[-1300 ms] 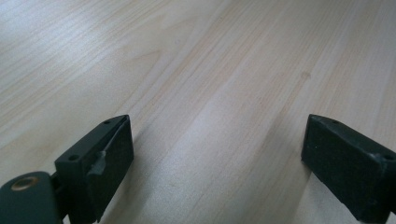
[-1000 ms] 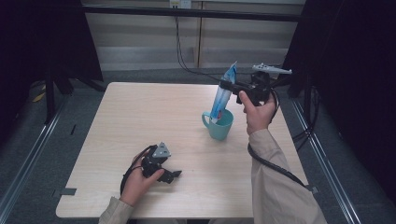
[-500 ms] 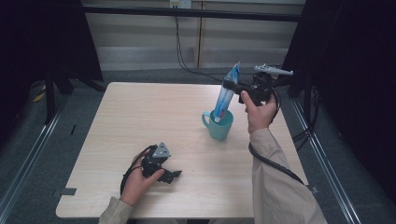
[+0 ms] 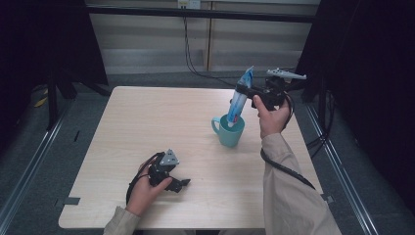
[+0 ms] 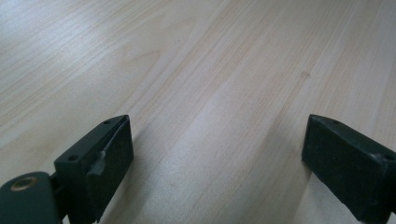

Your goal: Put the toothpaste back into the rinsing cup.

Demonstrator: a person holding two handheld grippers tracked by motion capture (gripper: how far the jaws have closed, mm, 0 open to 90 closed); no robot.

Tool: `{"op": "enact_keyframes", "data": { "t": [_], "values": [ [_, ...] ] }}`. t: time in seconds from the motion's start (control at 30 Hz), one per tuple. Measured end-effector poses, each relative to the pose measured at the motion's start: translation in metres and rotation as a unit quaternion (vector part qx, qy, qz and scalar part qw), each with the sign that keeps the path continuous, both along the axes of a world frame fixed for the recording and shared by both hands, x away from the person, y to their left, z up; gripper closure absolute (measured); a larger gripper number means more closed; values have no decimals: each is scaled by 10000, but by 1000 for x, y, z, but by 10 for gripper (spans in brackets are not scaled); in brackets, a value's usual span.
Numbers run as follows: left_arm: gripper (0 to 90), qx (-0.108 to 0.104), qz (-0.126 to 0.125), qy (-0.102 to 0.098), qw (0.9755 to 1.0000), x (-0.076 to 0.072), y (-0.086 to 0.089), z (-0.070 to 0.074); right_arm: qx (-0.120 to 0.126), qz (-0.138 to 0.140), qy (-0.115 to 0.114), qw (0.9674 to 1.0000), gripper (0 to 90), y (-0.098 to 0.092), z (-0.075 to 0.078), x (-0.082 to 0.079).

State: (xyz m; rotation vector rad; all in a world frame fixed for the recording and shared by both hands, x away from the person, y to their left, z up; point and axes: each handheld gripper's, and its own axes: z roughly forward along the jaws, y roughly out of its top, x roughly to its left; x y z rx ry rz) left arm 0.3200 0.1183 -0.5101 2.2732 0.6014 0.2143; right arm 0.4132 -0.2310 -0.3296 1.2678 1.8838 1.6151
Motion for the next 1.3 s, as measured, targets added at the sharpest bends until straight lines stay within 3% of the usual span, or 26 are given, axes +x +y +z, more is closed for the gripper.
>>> {"op": "enact_keyframes", "data": {
  "t": [0.43,1.3],
  "values": [
    [86,6,0,-4,10000,0,0,0,-122,-74,66,9999,733,1,-12,7],
    [84,27,-2,-25,10000,-1,0,0,-321,-248,321,9987,729,7,-54,12]
  ]
}}
